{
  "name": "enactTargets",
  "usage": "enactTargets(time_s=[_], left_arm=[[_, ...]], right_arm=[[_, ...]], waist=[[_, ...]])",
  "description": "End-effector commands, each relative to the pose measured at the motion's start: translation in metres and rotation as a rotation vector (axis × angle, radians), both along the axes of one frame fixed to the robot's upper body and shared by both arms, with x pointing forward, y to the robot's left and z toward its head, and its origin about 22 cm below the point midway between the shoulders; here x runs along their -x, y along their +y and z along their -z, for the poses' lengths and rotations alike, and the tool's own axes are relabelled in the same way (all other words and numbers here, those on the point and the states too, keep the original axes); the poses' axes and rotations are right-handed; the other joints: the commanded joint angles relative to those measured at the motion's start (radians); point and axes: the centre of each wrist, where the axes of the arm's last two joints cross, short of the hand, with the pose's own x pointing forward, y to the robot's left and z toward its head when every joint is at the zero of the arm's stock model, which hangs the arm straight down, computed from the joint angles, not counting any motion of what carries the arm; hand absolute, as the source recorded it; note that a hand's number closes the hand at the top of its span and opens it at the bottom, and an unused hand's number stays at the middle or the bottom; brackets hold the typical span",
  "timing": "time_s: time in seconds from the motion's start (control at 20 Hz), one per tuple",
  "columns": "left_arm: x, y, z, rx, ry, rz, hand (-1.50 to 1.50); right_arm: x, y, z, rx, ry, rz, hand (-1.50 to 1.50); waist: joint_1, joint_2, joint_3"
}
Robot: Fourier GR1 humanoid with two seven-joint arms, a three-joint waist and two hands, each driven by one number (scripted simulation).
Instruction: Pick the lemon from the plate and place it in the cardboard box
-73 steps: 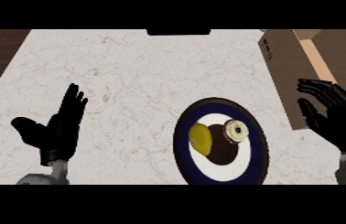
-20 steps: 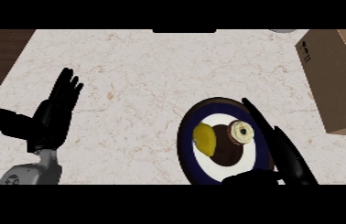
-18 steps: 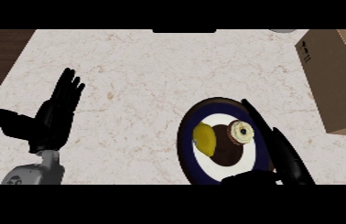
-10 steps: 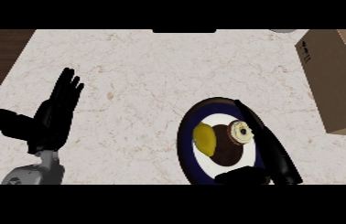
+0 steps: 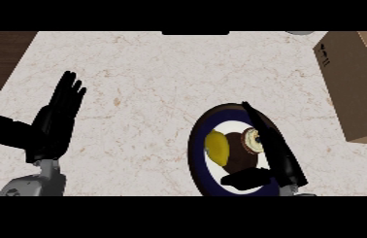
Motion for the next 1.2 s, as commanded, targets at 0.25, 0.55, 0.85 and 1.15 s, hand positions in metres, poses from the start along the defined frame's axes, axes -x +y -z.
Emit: enactTargets(time_s=[0.25, 0.55, 0.85, 1.15], left_arm=[[-0.004, -0.02, 0.009, -0.015, -0.011, -0.011, 0.0], [0.012, 0.004, -0.002, 0.007, 0.006, 0.028, 0.0], [0.01, 0.003, 0.008, 0.002, 0.004, 0.024, 0.0], [-0.008, 0.001, 0.036, -0.021, 0.007, 0.0, 0.0]], right_arm=[[0.022, 0.021, 0.024, -0.002, 0.021, -0.019, -1.5], [0.004, 0.028, 0.019, 0.017, 0.043, -0.027, -1.5], [-0.009, 0.036, 0.053, 0.013, 0.036, -0.047, -1.5], [-0.004, 0.024, 0.045, 0.018, 0.047, -0.049, -1.5]], waist=[[-0.003, 0.0, 0.0], [0.001, -0.001, 0.0], [0.003, 0.0, 0.0], [-0.002, 0.0, 0.0]])
